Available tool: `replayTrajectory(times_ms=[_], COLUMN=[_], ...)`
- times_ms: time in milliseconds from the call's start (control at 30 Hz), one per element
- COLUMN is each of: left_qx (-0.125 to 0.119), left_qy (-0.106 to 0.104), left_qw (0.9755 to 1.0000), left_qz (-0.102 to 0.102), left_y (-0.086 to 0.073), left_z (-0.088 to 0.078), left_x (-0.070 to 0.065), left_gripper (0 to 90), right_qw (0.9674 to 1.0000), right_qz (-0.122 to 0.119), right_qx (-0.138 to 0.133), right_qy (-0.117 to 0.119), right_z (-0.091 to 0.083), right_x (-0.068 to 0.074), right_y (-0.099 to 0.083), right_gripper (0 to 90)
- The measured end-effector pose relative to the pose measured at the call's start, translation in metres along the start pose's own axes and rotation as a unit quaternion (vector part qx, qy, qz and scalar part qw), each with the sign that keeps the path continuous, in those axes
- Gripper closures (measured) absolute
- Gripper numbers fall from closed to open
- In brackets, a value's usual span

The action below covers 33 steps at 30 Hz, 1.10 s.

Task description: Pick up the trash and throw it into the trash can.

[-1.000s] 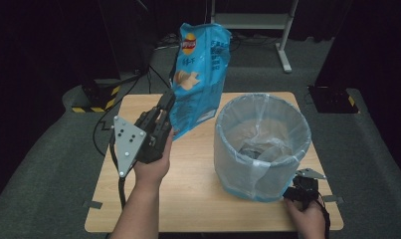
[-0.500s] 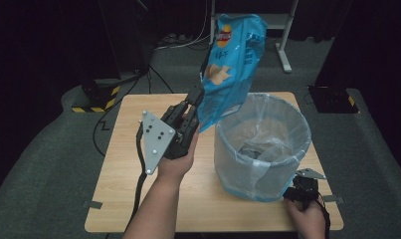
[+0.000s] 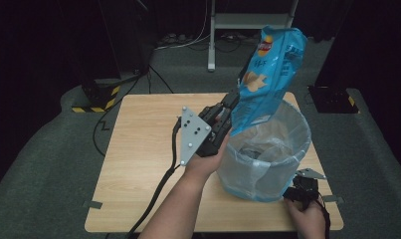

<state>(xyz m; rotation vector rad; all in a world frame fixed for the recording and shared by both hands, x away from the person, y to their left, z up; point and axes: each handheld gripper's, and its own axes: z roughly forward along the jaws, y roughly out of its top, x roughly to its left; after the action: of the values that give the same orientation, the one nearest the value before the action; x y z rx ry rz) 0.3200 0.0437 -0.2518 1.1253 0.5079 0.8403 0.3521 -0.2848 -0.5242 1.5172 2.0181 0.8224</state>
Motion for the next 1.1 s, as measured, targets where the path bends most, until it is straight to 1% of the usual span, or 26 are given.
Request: replayTrajectory(times_ms=[33, 167, 267, 400, 500, 533, 567, 600, 633, 667, 700, 733, 767, 833, 1000, 1100], left_qx=[0.002, 0.004, 0.005, 0.005, 0.005, 0.012, 0.026, 0.030, 0.040, 0.052, 0.063, 0.065, 0.066, 0.068, 0.075, 0.081], left_qy=[-0.005, -0.013, -0.017, -0.025, -0.032, -0.036, -0.034, -0.026, -0.016, -0.022, -0.030, -0.028, -0.025, -0.025, -0.024, -0.022], left_qw=[1.0000, 0.9998, 0.9997, 0.9994, 0.9991, 0.9989, 0.9988, 0.9991, 0.9990, 0.9982, 0.9973, 0.9973, 0.9974, 0.9973, 0.9968, 0.9964], left_qz=[-0.005, -0.014, -0.015, -0.022, -0.027, -0.028, -0.023, -0.017, -0.009, -0.019, -0.025, -0.022, -0.012, -0.009, -0.008, -0.012], left_y=[-0.003, -0.008, -0.009, -0.010, -0.011, -0.012, -0.013, -0.015, -0.017, -0.017, -0.018, -0.018, -0.018, -0.018, -0.017, -0.018], left_z=[0.005, 0.014, 0.017, 0.025, 0.030, 0.034, 0.038, 0.039, 0.042, 0.044, 0.044, 0.044, 0.042, 0.042, 0.041, 0.039], left_x=[-0.003, -0.009, -0.011, -0.015, -0.015, -0.015, -0.016, -0.017, -0.017, -0.015, -0.013, -0.013, -0.014, -0.014, -0.011, -0.009], left_gripper=[90.0, 90.0, 90.0, 90.0, 90.0, 89.8, 88.4, 78.0, 61.1, 46.1, 43.6, 42.5, 42.4, 42.4, 42.3, 42.3], right_qw=[1.0000, 1.0000, 1.0000, 1.0000, 1.0000, 1.0000, 1.0000, 1.0000, 1.0000, 1.0000, 1.0000, 1.0000, 1.0000, 1.0000, 1.0000, 1.0000], right_qz=[0.000, 0.000, 0.000, -0.001, -0.001, -0.003, -0.002, -0.002, -0.002, -0.004, -0.001, -0.002, -0.002, -0.002, -0.002, -0.002], right_qx=[0.000, 0.000, 0.000, 0.001, 0.002, 0.001, 0.002, 0.002, 0.002, 0.002, 0.002, 0.002, 0.002, 0.002, 0.002, 0.002], right_qy=[0.000, 0.000, 0.000, 0.000, 0.000, 0.001, 0.001, 0.001, 0.001, 0.002, 0.002, 0.002, 0.002, 0.002, 0.003, 0.002], right_z=[0.000, 0.000, 0.000, 0.000, -0.001, -0.001, -0.001, -0.001, -0.001, -0.001, -0.001, -0.002, -0.002, -0.002, -0.002, -0.002], right_x=[0.000, 0.000, 0.000, 0.000, 0.000, 0.000, 0.000, 0.000, 0.000, 0.000, 0.001, 0.001, 0.001, 0.001, 0.001, 0.001], right_y=[0.000, 0.000, 0.000, 0.000, 0.000, -0.001, -0.001, -0.001, -0.001, -0.001, -0.001, -0.001, -0.001, -0.001, -0.001, -0.001], right_gripper=[12.3, 12.3, 12.3, 12.4, 12.4, 12.4, 12.4, 12.4, 12.4, 12.4, 12.4, 12.4, 12.4, 12.4, 12.4, 12.4])
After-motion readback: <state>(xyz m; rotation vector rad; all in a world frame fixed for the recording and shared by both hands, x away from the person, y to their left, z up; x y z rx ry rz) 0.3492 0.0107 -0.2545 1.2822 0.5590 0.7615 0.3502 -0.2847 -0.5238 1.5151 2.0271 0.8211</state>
